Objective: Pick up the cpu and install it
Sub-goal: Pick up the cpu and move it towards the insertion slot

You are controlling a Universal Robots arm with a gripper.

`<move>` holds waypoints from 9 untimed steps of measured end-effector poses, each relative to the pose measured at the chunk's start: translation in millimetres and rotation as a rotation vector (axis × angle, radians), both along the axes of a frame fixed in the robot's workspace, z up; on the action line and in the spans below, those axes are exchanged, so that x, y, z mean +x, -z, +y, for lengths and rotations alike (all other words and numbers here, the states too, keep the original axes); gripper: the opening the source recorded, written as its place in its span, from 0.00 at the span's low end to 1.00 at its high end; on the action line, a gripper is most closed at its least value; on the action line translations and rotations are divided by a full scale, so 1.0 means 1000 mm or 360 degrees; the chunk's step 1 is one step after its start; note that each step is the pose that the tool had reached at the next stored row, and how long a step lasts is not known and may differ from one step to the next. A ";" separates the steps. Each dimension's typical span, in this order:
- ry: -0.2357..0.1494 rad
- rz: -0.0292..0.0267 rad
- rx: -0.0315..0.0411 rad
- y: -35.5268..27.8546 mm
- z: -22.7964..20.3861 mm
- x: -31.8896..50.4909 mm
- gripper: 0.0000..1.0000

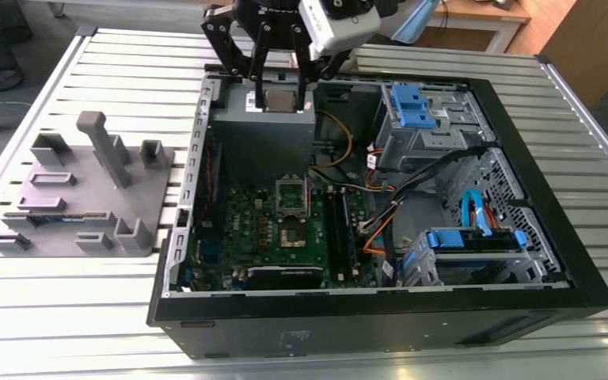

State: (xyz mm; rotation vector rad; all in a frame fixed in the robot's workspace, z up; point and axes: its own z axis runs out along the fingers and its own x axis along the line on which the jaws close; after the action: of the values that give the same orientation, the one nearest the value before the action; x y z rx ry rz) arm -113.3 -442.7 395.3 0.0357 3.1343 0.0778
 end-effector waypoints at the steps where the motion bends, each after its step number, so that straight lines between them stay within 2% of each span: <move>1: 0.0000 0.00000 0.0000 0.0000 -0.0012 0.0000 0.47; 9: 0.0000 -0.00001 0.0000 0.0001 -0.0100 0.0000 0.47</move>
State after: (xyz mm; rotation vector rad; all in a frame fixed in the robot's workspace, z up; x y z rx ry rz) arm -113.3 -452.7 395.2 0.0356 3.1342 0.0778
